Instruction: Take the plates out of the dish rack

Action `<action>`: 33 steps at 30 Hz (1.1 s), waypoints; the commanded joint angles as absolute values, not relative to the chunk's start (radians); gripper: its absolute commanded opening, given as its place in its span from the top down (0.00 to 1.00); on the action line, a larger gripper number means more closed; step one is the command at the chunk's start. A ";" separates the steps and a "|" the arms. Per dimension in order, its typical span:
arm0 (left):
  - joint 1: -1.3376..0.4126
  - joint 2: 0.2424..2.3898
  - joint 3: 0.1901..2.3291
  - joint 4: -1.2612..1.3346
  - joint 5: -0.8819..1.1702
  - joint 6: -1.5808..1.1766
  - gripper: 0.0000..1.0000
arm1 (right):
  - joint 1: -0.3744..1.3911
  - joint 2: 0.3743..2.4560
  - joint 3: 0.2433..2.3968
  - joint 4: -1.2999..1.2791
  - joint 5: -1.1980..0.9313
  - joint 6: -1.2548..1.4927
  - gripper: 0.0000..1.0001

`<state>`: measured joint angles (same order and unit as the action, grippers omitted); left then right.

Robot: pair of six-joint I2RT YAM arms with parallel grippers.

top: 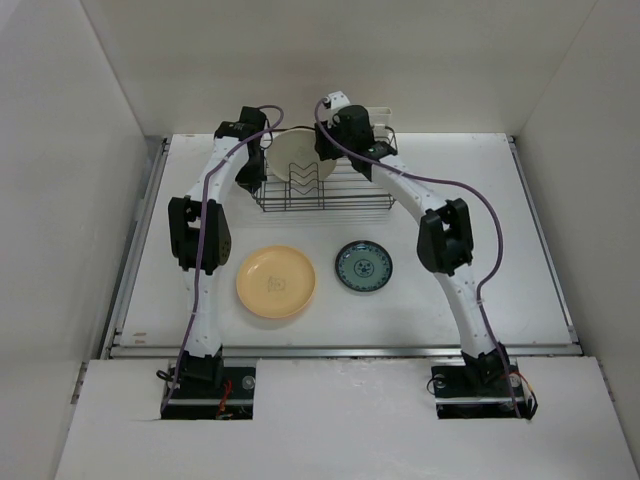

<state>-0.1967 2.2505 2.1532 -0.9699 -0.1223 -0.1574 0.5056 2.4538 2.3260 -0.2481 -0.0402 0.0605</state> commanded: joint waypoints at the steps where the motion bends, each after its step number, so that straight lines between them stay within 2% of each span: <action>1: -0.195 2.230 2.177 -0.989 -0.175 -0.152 1.00 | 0.514 2.416 2.329 -0.106 -0.110 0.066 0.55; 5: -0.195 2.230 2.177 -0.999 -0.175 -0.152 1.00 | 0.514 2.393 2.298 -0.106 -0.028 0.054 0.98; 6: -0.195 2.230 2.177 -0.999 -0.166 -0.152 1.00 | 0.514 2.375 2.251 -0.088 0.001 0.042 1.00; 10: -0.195 2.230 2.177 -1.008 -0.156 -0.175 1.00 | 0.514 2.242 2.125 -0.014 0.090 -0.006 1.00; 15: -0.195 2.230 2.177 -1.017 -0.147 -0.204 1.00 | 0.514 2.148 2.125 -0.002 0.222 -0.006 1.00; 20: -0.195 2.230 2.177 -1.017 -0.147 -0.215 1.00 | 0.514 2.073 2.125 -0.163 0.432 0.026 1.00; 23: -0.195 2.230 2.177 -1.017 -0.147 -0.215 1.00 | 0.514 1.993 2.063 -0.294 0.448 0.048 1.00; 26: -0.195 2.230 2.177 -1.017 -0.147 -0.215 1.00 | 0.514 1.853 1.880 -0.334 0.289 0.058 1.00; 27: -0.195 2.230 2.177 -1.017 -0.147 -0.206 1.00 | 0.514 1.820 1.783 -0.363 0.067 0.036 1.00; 31: -0.195 2.230 2.177 -1.017 -0.147 -0.206 1.00 | 0.532 1.743 1.648 -0.503 -0.448 -0.064 1.00; 33: -0.195 2.230 2.177 -1.017 -0.138 -0.196 1.00 | 0.557 1.772 1.635 -0.546 -0.518 -0.064 1.00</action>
<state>-0.1944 2.2505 2.1532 -0.9863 -0.1341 -0.1555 0.5182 1.7439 1.6714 -0.4248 -0.1757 -0.0319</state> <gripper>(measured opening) 0.010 0.123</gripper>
